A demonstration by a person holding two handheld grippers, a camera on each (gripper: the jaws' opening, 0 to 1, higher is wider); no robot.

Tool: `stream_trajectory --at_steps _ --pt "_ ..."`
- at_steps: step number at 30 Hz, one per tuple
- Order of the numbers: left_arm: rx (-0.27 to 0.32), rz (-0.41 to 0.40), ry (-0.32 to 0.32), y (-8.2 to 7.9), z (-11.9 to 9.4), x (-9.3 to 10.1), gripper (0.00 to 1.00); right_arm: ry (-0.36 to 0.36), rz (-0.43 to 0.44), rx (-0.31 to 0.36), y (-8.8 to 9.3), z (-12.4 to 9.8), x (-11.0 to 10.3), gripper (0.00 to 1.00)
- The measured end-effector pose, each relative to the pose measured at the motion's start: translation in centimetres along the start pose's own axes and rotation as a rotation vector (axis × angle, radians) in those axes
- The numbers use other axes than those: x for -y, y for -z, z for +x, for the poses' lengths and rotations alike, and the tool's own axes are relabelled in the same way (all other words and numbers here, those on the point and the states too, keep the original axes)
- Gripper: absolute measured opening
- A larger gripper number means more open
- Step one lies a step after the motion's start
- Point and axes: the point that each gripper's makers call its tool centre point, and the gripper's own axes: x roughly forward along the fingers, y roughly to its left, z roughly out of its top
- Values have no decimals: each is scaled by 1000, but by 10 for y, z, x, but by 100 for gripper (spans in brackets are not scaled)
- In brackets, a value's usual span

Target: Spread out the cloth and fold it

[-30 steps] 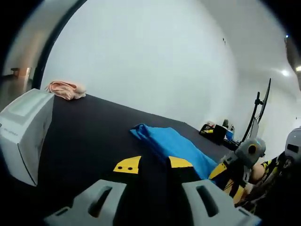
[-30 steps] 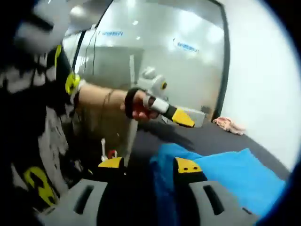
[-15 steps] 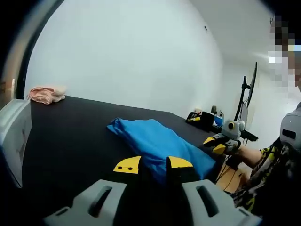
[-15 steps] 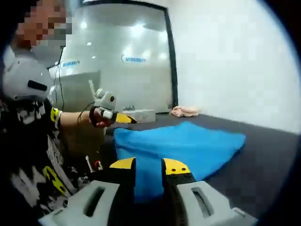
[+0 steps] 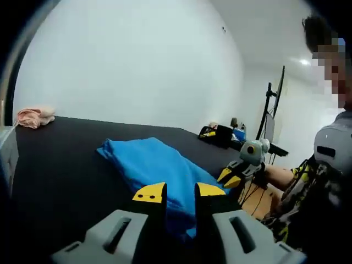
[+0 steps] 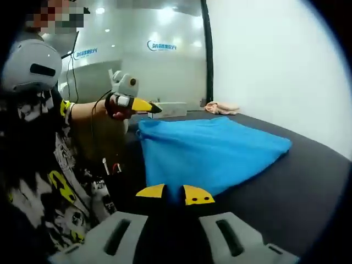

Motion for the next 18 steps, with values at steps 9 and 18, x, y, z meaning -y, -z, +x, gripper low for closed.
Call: stream_trajectory --at_steps 9,18 --pt "-91 34 -95 32 -2 -28 17 10 -6 3 3 -8 3 8" --pt "-78 29 -193 48 -11 -49 13 11 -10 0 4 -9 3 8"
